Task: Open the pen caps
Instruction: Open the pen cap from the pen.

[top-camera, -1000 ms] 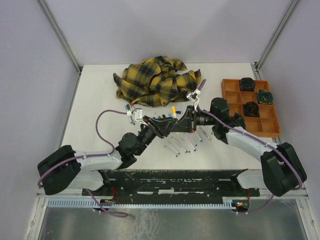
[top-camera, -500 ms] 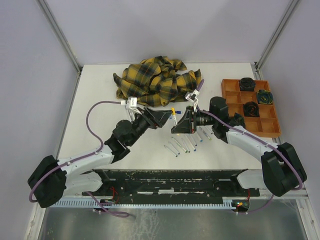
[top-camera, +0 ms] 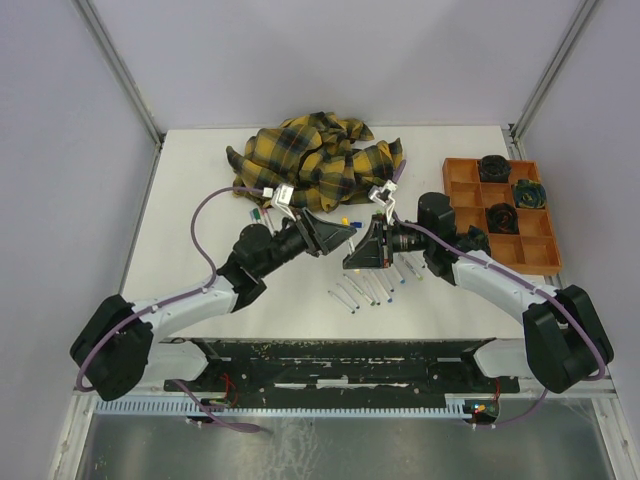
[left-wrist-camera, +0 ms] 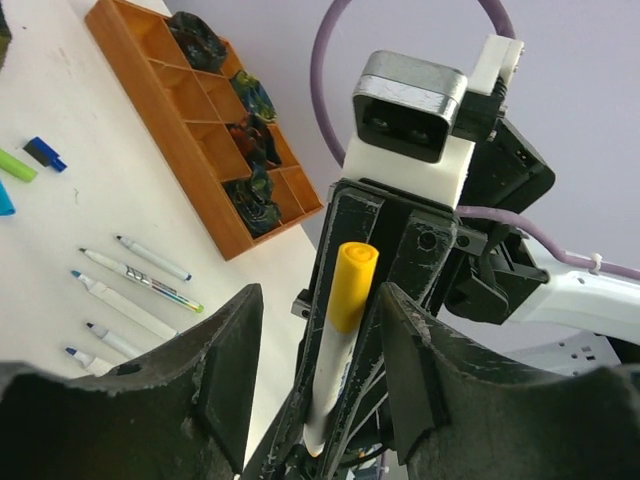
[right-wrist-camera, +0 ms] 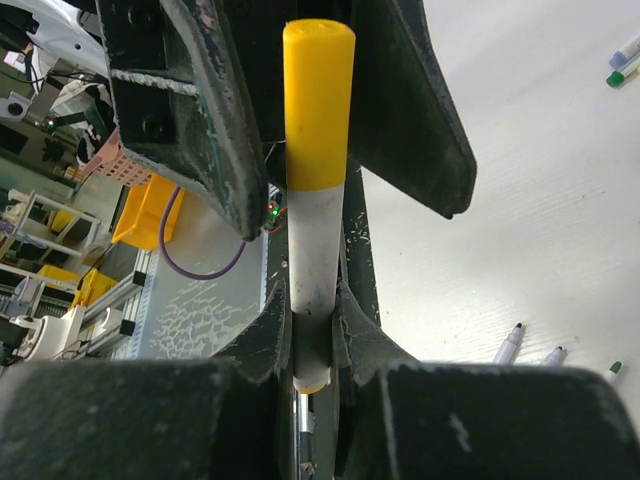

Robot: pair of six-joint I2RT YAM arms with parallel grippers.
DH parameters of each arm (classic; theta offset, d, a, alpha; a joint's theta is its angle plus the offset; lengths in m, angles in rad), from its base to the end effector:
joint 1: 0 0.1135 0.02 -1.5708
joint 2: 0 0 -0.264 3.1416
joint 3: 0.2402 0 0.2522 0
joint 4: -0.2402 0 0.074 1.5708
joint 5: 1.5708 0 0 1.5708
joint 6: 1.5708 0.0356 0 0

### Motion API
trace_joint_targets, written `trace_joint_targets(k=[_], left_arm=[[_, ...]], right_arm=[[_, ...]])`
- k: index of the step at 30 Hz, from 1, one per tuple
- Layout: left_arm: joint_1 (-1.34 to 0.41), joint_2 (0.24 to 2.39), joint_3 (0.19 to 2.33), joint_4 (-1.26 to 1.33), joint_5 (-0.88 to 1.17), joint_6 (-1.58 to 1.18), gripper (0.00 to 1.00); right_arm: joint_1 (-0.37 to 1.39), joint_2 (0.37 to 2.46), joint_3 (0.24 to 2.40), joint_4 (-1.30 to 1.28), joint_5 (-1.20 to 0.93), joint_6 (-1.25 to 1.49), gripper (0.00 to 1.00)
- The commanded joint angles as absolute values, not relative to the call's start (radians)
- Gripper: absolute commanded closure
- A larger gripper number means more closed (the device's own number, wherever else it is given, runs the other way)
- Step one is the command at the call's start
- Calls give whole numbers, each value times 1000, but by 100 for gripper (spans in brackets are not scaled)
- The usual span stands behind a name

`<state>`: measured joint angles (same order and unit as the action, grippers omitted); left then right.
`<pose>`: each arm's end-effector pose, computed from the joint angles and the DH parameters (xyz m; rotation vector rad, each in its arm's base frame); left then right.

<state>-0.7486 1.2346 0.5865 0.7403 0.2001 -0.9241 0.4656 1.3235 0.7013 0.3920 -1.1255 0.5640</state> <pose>0.1951 -0.1909 0.2727 0.0367 1.6726 -1.4656 0.2325 0.1528 0.2551 -0.8119 1.8454 1.6938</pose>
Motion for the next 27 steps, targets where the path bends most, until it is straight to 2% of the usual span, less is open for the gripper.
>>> trace_joint_targets(k=[1, 14, 18, 21, 27], left_arm=[[-729, 1245, 645, 799, 282, -955, 45], [-688, 1272, 681, 813, 367, -962, 62], [-688, 1272, 683, 820, 384, -956, 76], [-687, 1276, 692, 821, 402, -938, 97], [-647, 1259, 752, 784, 373, -818, 97]], right_arm=[[471, 1324, 752, 399, -1147, 543, 100], [470, 1332, 760, 368, -1157, 521, 100], [472, 1336, 762, 357, -1159, 515, 100], [472, 1341, 765, 352, -1161, 513, 100], [496, 1370, 773, 307, -1158, 475, 100]])
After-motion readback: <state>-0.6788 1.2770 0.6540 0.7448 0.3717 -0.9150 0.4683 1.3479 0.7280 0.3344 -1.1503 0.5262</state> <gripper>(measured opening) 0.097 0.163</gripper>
